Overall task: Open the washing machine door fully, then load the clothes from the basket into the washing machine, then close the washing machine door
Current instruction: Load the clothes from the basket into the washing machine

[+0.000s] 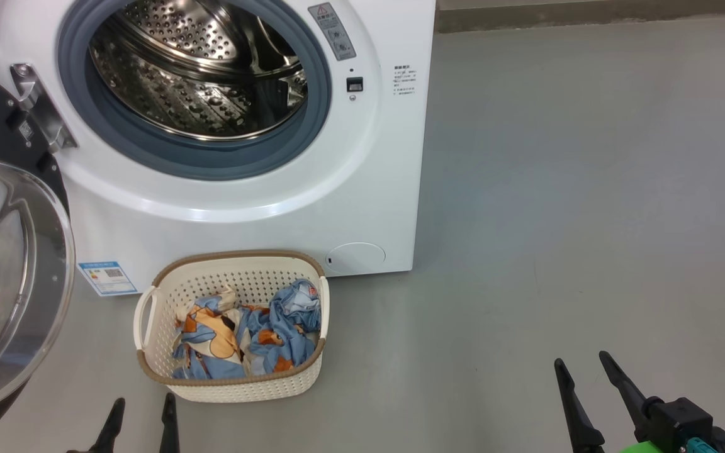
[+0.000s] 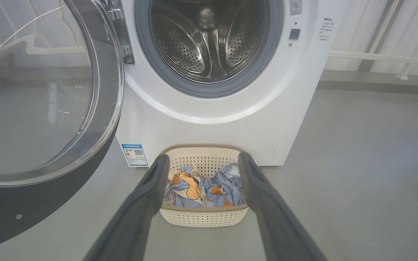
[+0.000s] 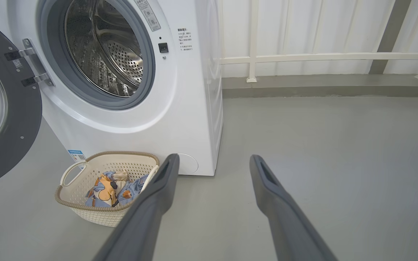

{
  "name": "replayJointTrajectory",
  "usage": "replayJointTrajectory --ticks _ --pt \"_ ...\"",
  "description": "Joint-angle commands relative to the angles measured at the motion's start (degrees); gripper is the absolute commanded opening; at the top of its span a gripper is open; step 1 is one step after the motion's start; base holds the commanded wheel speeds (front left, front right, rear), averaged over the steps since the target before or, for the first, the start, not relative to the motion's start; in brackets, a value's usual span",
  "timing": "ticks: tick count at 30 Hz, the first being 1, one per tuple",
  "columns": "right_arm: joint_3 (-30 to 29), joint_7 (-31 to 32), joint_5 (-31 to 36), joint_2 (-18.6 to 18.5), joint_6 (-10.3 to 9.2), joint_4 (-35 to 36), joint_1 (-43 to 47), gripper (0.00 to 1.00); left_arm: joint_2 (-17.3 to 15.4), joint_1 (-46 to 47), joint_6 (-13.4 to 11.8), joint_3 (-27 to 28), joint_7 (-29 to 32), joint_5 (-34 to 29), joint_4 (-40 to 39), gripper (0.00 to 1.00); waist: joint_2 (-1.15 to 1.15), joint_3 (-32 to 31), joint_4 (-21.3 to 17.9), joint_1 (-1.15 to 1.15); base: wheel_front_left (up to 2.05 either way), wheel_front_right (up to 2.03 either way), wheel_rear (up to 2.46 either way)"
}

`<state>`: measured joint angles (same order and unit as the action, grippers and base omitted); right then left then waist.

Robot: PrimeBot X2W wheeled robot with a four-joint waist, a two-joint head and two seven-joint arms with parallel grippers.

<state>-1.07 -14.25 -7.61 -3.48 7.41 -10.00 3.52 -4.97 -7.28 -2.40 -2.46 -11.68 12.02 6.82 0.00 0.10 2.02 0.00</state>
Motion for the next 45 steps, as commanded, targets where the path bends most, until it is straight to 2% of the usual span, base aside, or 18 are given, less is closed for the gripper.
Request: replayJointTrajectory --ticks 1,14,34,45 --pt "1.08 -0.74 -0.29 -0.30 0.08 1.16 -0.91 1.00 -1.14 1.40 -0.63 1.70 -0.45 0.36 -1.59 1.00 0.00 0.03 0.06 0.00 0.00 0.00 0.00" --pt "1.01 -0.74 -0.08 -0.41 0.08 1.20 -1.33 1.00 -1.80 2.33 -1.26 2.49 -0.61 1.64 -0.23 1.00 0.00 0.95 0.56 0.00 0.23 -0.23 0.00" --pt "0.81 -0.74 0.10 -0.42 0.08 1.35 -1.62 1.00 -2.54 3.92 -2.98 3.83 -2.11 2.21 1.18 1.00 0.00 2.21 1.18 0.00 1.67 -1.68 0.01" --pt "0.56 -0.74 0.24 -0.38 0.08 1.14 -1.96 1.00 -2.31 4.50 -3.08 3.52 -2.75 2.41 2.19 1.00 0.00 3.04 1.34 0.00 0.51 -0.51 0.00"
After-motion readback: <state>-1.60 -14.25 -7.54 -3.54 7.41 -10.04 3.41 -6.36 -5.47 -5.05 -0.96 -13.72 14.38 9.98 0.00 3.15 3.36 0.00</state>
